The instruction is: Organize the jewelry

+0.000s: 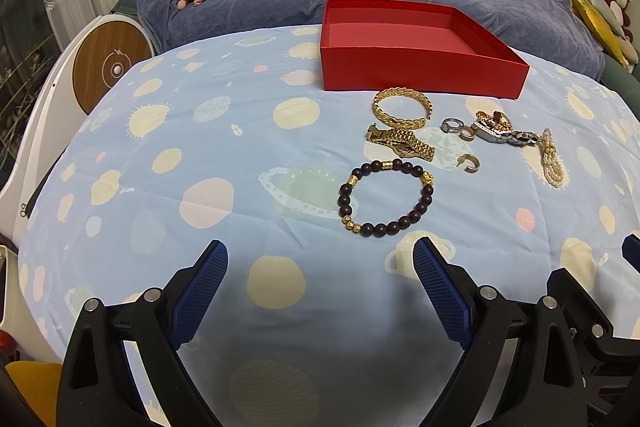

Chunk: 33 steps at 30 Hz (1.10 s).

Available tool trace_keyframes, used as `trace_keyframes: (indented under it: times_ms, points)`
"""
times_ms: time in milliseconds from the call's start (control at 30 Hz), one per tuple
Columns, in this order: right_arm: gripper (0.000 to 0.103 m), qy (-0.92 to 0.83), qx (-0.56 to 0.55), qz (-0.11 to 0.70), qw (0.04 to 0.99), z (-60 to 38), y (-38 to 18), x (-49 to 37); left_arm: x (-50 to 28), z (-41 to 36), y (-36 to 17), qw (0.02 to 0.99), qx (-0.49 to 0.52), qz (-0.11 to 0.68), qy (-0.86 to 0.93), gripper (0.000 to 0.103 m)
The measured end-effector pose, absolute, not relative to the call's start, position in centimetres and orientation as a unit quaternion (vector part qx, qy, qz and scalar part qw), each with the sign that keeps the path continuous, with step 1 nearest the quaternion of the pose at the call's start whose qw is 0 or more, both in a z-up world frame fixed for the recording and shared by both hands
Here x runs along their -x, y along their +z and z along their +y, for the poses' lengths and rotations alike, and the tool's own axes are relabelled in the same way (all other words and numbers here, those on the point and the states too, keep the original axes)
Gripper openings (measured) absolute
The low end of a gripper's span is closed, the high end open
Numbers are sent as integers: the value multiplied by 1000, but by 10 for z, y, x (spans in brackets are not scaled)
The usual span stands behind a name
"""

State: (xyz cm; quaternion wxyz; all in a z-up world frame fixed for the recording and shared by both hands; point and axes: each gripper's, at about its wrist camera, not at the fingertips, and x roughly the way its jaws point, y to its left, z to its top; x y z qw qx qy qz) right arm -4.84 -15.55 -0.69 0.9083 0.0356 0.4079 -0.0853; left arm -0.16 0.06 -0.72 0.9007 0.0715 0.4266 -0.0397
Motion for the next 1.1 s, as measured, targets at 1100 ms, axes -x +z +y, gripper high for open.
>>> trace_keyframes:
  times_ms: [1100]
  points:
    - [98, -79, -101, 433, 892, -195, 1, 19, -23, 29, -11, 889, -47, 453, -46, 92]
